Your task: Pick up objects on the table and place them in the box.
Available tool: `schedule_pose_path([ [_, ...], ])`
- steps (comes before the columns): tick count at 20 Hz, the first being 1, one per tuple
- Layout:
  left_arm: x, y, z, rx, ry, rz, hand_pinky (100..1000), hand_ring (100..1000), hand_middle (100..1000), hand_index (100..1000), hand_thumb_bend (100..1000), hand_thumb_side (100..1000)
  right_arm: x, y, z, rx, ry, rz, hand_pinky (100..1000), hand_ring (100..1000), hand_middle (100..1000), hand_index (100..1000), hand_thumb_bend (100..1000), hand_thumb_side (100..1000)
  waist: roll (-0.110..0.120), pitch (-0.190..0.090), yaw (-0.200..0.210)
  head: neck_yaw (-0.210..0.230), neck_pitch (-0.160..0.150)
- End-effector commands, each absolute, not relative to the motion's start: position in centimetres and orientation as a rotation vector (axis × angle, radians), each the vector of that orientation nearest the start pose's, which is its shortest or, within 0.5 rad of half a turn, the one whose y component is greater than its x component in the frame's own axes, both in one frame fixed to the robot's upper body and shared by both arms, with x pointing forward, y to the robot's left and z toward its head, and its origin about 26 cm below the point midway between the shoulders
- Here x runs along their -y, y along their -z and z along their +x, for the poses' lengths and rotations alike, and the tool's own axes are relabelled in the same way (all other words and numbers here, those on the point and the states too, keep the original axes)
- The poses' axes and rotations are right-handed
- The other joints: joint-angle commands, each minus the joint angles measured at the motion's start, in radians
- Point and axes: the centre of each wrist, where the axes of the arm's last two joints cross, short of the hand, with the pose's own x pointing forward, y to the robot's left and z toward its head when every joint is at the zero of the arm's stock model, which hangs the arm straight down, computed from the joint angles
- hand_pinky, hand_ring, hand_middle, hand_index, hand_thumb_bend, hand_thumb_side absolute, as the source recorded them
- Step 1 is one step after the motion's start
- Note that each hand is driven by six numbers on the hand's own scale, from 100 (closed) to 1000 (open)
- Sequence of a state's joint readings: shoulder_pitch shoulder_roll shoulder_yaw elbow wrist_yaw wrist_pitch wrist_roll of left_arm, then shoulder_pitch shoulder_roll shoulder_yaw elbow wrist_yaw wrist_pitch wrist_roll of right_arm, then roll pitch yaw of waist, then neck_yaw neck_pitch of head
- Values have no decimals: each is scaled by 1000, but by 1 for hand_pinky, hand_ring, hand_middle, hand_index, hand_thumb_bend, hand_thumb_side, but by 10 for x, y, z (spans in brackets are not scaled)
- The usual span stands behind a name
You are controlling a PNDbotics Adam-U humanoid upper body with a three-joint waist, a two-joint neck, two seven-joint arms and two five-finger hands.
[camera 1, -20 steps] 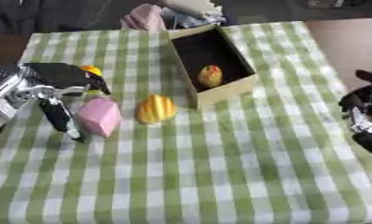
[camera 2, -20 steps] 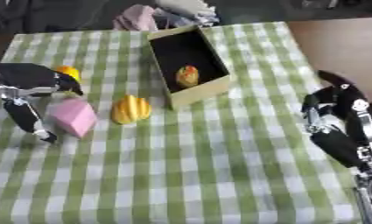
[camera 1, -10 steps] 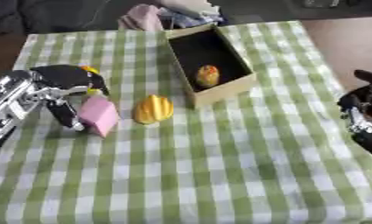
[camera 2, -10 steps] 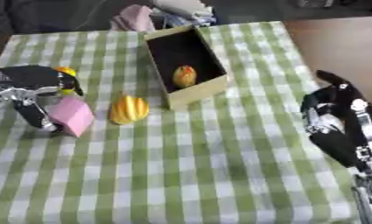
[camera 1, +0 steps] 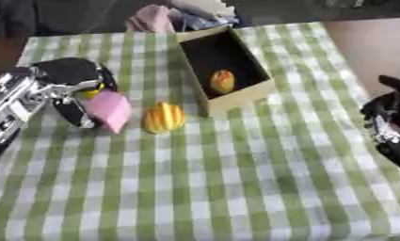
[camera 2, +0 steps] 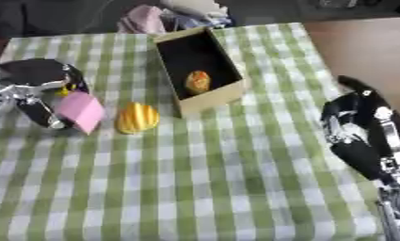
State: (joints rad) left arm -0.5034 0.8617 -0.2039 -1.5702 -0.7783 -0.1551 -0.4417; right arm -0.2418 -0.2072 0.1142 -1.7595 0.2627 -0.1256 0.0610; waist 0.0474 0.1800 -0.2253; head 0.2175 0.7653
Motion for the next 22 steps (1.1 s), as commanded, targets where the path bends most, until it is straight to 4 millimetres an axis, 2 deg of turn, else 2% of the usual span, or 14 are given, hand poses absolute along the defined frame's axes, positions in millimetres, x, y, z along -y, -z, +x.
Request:
schedule_pose_path([
  [1, -347, -252, 368, 1377, 1650, 1148, 765, 621, 542, 669, 379, 124, 225, -116, 321, 2092, -621, -189, 476, 610, 544, 883, 100, 470, 8, -22, -11, 8, 5],
  [8, -310, -257, 402, 1467, 1642, 1169, 771, 648, 570, 694, 387, 123, 211, -115, 320, 2093, -689, -99, 476, 611, 545, 883, 100, 470, 10, -20, -77, 45, 5],
  [12, -286, -246, 417, 1495, 1677, 1161, 781, 685, 621, 739, 401, 129, 204, -114, 320, 2093, -727, -46, 475, 611, 544, 879, 100, 470, 10, -16, -110, 67, -3],
  [17, -264, -230, 423, 1514, 1726, 1150, 785, 711, 661, 772, 408, 141, 201, -115, 320, 2096, -735, -28, 474, 611, 544, 878, 100, 470, 10, -12, -135, 75, -13],
  [18, -261, -227, 424, 1514, 1733, 1149, 793, 743, 732, 826, 437, 167, 201, -115, 320, 2096, -736, -27, 475, 611, 544, 878, 100, 470, 10, -11, -137, 75, -14],
  [20, -258, -224, 424, 1518, 1734, 1158, 798, 762, 805, 876, 463, 223, 201, -115, 321, 2097, -737, -26, 475, 611, 544, 876, 100, 470, 11, -11, -140, 75, -15],
  [22, -259, -224, 423, 1531, 1709, 1183, 797, 764, 836, 906, 477, 245, 201, -115, 321, 2097, -737, -27, 475, 611, 544, 876, 100, 470, 12, -11, -140, 74, -14],
])
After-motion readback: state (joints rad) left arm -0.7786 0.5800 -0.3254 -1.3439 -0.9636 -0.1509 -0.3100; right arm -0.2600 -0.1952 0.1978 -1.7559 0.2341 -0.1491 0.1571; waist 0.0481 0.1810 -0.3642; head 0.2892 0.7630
